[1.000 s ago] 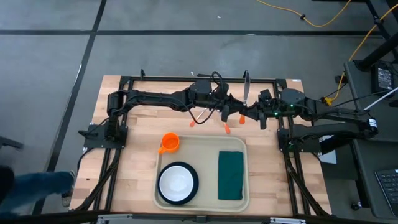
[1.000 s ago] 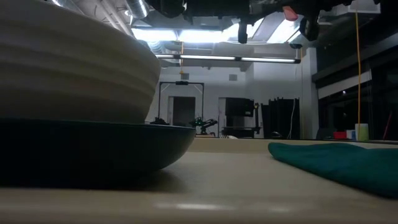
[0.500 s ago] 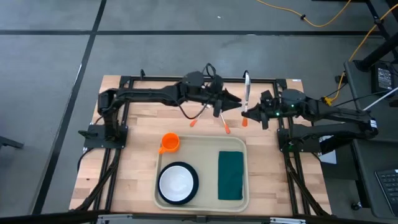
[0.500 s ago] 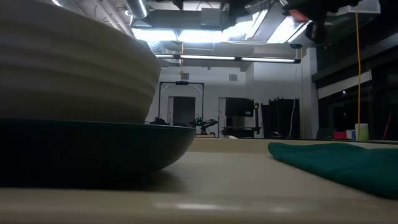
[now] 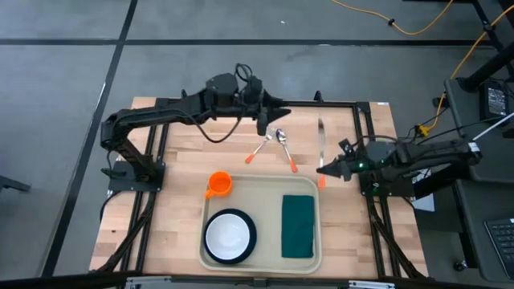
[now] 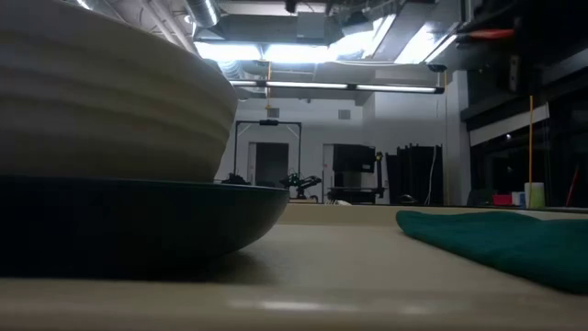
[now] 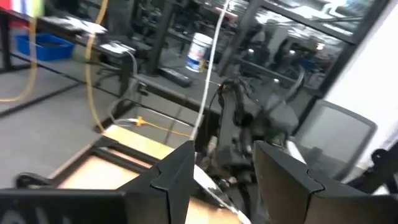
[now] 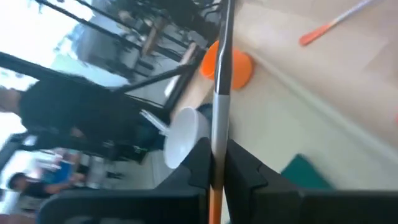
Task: Set up tray
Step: Put the orange knife on the green napkin
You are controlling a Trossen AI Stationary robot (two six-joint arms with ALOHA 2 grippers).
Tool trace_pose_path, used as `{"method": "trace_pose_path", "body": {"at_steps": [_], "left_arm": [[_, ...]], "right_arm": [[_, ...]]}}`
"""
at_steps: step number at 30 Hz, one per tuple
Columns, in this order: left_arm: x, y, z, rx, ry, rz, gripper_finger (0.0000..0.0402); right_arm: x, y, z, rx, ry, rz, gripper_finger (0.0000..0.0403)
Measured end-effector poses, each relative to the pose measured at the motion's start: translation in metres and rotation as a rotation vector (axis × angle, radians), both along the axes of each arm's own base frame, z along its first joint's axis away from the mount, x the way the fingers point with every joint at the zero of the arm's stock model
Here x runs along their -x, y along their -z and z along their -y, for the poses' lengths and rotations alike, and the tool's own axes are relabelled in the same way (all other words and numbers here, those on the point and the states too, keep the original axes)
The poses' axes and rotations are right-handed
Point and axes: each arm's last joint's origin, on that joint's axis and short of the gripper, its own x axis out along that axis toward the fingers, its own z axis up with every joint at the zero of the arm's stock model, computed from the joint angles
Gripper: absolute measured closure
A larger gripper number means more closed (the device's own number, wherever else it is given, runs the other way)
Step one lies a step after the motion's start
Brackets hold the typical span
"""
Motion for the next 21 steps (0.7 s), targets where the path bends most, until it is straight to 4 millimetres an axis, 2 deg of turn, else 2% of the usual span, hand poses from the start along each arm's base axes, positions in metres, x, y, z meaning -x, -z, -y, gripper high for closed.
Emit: {"method": "trace_pose_path", "body": {"at_steps": [4,7,13,21], "left_arm": [[0.010,-0.006,0.001,-0.006,-0.041,-0.017,0.0244],[0.012,-0.007,0.001,-0.006,-0.045,-0.021,0.0244],[0.013,-0.004,0.000,0.000,-0.050,-0.054,0.0245],[0.013,0.000,0.000,-0.045,-0.042,-0.099,0.0245]], "right_arm": [[-0.002,0.030,-0.015,-0.124,0.025,0.064,0.0378],[-0.001,0.042,-0.027,-0.178,0.041,0.079,0.0378],[0.000,0.053,-0.055,-0.201,0.086,0.022,0.0378],[-0.013,0.067,-0.106,-0.181,0.114,-0.054,0.0378]]}}
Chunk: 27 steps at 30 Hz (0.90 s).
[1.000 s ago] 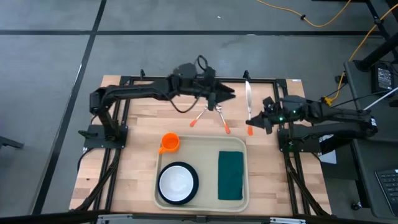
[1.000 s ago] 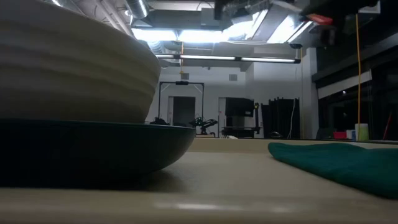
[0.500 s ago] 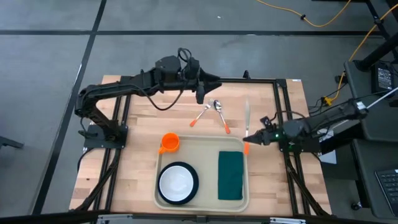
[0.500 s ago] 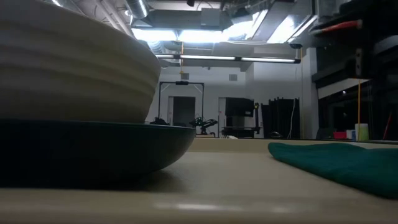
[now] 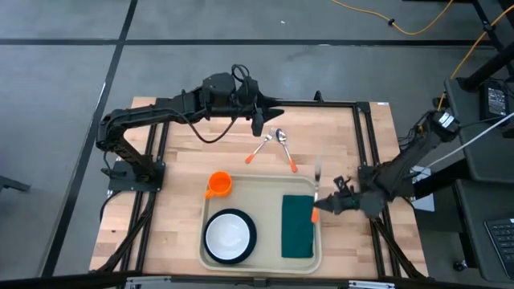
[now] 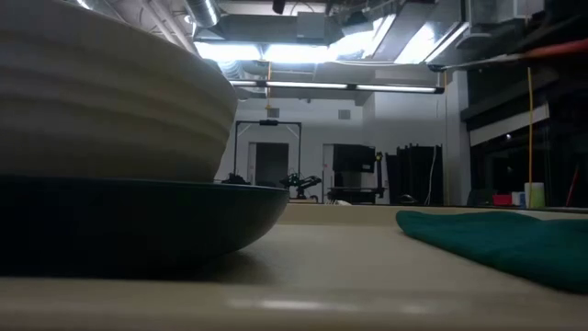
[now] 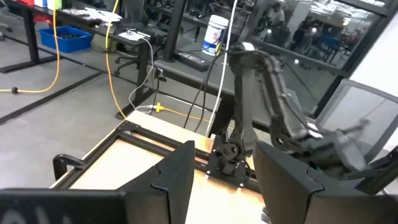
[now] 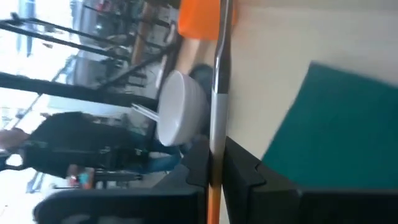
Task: Set up tray
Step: Put the orange knife on the green napkin
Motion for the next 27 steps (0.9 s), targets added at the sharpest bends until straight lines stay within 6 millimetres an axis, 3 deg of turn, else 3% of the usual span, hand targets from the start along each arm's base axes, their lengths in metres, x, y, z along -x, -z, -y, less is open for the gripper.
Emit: {"method": "trace_pose_path", "body": {"at_steps": [6,17,21,27], "left_arm": [[0.000,0.001,0.001,-0.008,0.029,-0.012,0.0245],[0.000,0.002,0.002,-0.022,0.084,-0.024,0.0245],[0.000,0.002,0.003,-0.027,0.093,-0.025,0.0245],[0.000,0.004,0.004,-0.026,0.100,-0.033,0.0245]], "right_arm": [[-0.021,0.020,-0.048,-0.031,-0.024,-0.003,0.0378],[-0.032,0.080,-0.114,-0.272,0.125,-0.015,0.0378],[-0.040,0.088,-0.128,-0.338,0.130,-0.043,0.0378],[-0.038,0.085,-0.124,-0.357,0.149,-0.062,0.0378]]}}
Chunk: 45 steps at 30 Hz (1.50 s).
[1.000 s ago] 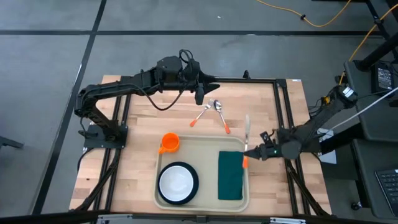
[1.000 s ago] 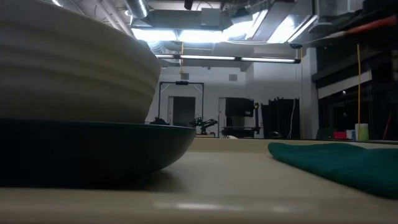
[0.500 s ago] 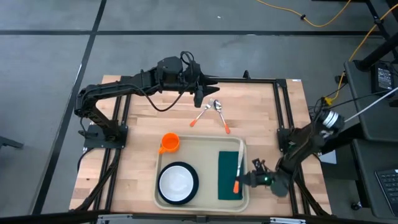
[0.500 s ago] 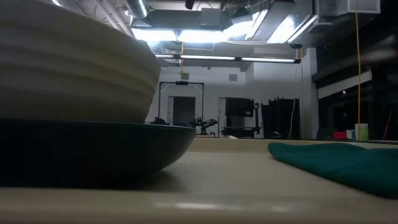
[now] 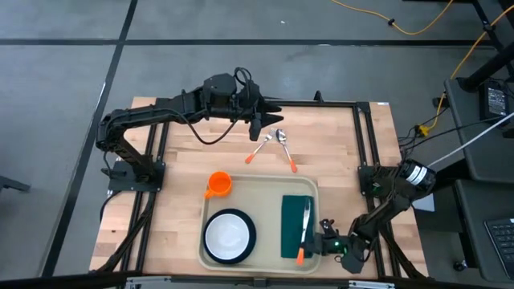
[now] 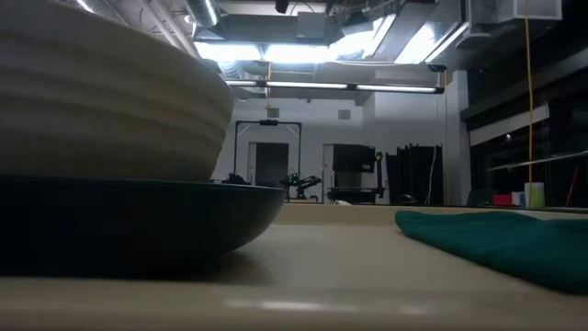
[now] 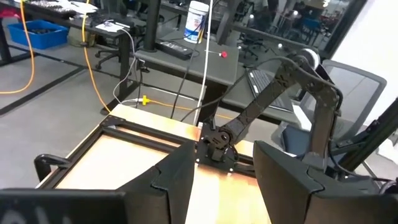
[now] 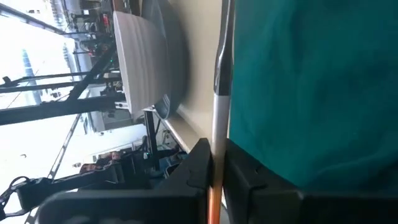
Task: Set up tray
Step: Put the orange knife on the green napkin
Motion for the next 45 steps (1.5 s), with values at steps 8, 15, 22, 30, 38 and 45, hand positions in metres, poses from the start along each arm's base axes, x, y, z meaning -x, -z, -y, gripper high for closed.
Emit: {"method": "trace_pose_path", "body": {"at_steps": [8,15,22,30,38,45], "left_arm": [[-0.001,0.002,0.007,-0.020,0.021,-0.021,0.0245],[-0.002,0.002,0.009,-0.024,0.017,-0.022,0.0245],[-0.002,0.002,0.009,-0.008,0.014,-0.021,0.0245],[-0.002,0.002,0.008,-0.013,0.015,-0.021,0.0245],[-0.002,0.002,0.008,-0.022,0.016,-0.022,0.0245],[-0.002,0.002,0.008,-0.024,0.016,-0.022,0.0245]], "right_arm": [[0.005,-0.013,0.002,-0.027,-0.079,-0.075,0.0378],[0.019,0.000,0.014,-0.026,-0.109,-0.086,0.0378],[0.021,0.002,0.025,-0.062,-0.095,-0.059,0.0378],[0.021,0.005,0.032,-0.081,-0.107,-0.067,0.0378],[0.016,0.005,0.035,-0.095,-0.109,-0.079,0.0361],[0.015,0.006,0.036,-0.095,-0.103,-0.081,0.0373]]}}
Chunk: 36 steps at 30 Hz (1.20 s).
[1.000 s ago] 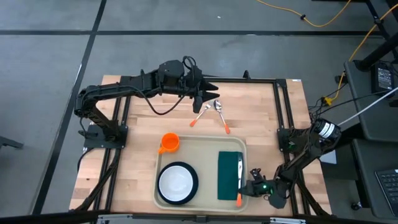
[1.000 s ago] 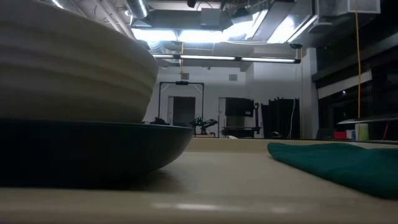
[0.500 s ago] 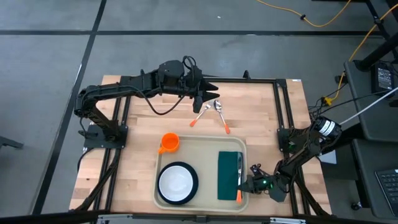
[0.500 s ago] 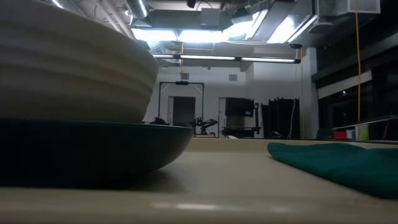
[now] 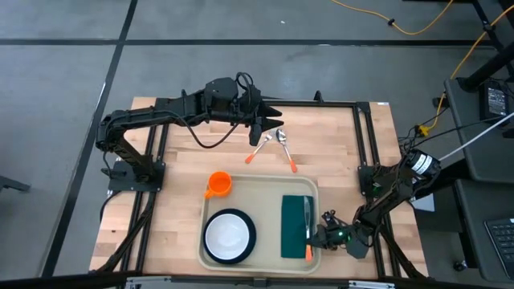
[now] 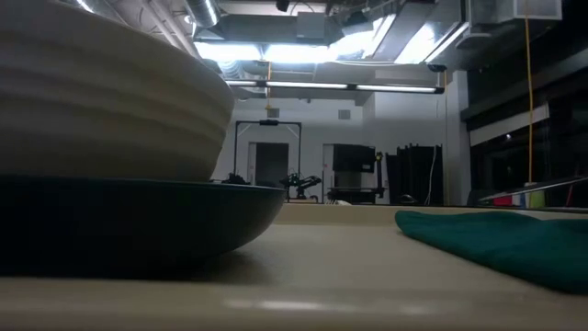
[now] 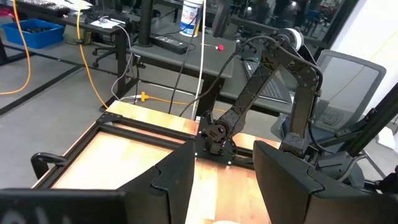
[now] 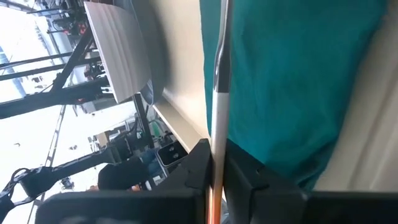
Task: Set up tray
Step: Put the orange knife on the green napkin
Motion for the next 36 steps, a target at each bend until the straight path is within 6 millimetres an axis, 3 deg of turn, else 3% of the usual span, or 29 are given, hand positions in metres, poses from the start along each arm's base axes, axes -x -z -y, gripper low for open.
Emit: {"method": "trace_pose_path", "body": {"at_steps": [36], "left_arm": [[-0.0001,0.0002,0.0001,0.001,0.004,-0.001,0.0245]], "right_arm": [[-0.0058,-0.0051,0.0041,-0.038,0.052,0.031,0.0357]]}}
